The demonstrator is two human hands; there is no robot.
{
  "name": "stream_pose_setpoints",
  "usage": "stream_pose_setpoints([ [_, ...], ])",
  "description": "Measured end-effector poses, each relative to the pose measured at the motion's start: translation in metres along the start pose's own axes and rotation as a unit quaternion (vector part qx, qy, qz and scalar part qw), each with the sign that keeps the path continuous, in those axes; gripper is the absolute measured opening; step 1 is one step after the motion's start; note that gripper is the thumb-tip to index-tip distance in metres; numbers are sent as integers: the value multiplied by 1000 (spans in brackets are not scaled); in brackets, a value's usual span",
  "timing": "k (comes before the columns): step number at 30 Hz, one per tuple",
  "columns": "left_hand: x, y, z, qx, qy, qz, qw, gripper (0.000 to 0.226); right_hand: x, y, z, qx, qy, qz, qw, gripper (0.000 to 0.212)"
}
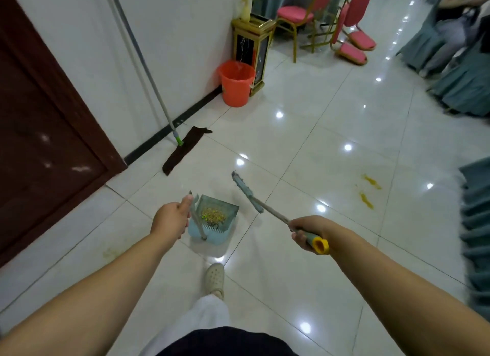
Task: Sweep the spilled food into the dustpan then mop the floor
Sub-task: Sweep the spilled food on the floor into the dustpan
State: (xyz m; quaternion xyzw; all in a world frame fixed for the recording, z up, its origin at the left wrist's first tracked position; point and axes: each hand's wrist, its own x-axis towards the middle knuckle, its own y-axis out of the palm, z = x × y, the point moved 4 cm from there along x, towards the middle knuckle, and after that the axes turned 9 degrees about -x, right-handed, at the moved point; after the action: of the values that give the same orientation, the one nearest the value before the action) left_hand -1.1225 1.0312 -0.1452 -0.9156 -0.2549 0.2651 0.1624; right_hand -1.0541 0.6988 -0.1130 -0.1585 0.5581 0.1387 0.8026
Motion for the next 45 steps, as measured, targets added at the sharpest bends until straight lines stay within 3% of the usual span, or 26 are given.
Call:
stream_pose_setpoints([
  [11,193,21,-124,0,-27,51,998,56,47,-27,190,31,-6,-33,999,16],
  [16,253,42,-176,56,21,61,996,57,79,-52,254,15,-19,-49,998,17],
  [35,474,172,-408,151,91,-67,982,63,192,-238,578,-40,-65,-9,997,15],
  [45,594,182,-542,131,156,-125,971,65,216,-274,748,10,-121,21,992,14],
])
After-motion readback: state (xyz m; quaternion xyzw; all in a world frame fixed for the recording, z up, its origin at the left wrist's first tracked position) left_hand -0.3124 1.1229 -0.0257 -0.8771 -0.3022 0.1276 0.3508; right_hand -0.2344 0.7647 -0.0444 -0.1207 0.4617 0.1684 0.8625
